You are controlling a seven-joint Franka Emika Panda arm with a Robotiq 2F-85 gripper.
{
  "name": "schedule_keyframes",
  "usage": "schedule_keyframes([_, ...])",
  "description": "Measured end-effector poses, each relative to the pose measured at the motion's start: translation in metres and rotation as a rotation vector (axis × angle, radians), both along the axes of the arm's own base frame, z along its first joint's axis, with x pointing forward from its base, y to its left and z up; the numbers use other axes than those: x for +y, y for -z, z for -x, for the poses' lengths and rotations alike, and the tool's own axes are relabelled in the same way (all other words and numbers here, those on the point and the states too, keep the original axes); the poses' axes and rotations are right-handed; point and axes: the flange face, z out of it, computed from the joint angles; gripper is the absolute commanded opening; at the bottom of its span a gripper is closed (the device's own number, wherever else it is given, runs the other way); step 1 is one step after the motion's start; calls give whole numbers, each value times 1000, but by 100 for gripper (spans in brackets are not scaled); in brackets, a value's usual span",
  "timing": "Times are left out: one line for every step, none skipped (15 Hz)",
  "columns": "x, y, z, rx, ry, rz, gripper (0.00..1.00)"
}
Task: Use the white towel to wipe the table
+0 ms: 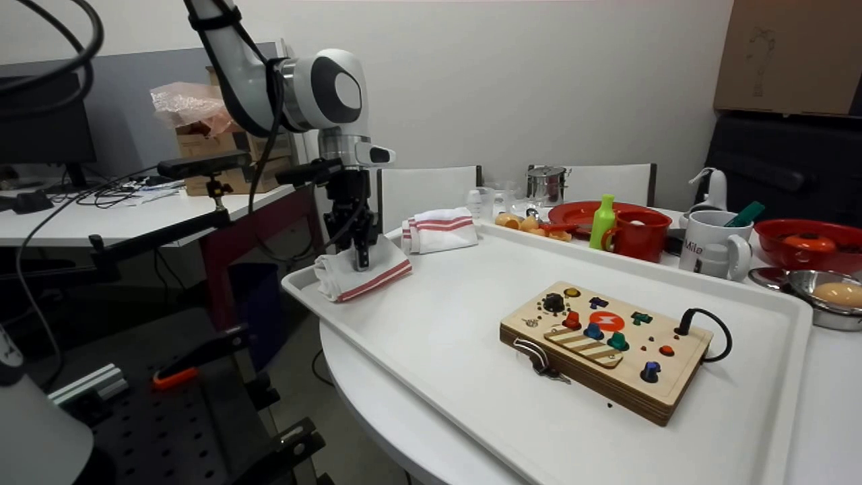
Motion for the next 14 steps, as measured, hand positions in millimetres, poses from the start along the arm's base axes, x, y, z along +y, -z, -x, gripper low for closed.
schedule_keyframes([0, 0, 0, 0, -3, -1, 84])
schedule_keyframes([0, -1, 0, -1, -6, -1, 90])
schedule_keyframes([1, -2, -1, -3, -10, -4, 97])
schedule_keyframes([1, -4, -1, -6, -17, -7, 100])
schedule_keyframes([2, -7, -3, -12, -26, -13, 100])
schedule_keyframes([2, -11, -5, -22, -35, -22, 100])
schedule_keyframes([3, -18, -8, -38, -42, -32, 100])
schedule_keyframes([3, -26, -12, -60, -48, -44, 100])
schedule_keyframes([3, -36, -16, -84, -53, -55, 100])
schedule_keyframes([2, -47, -20, -110, -55, -65, 100])
schedule_keyframes([2, -59, -24, -136, -56, -73, 100])
schedule_keyframes([2, -71, -28, -163, -58, -81, 100])
schedule_keyframes([2, -82, -31, -190, -61, -87, 100])
schedule_keyframes([1, -92, -34, -212, -63, -93, 100])
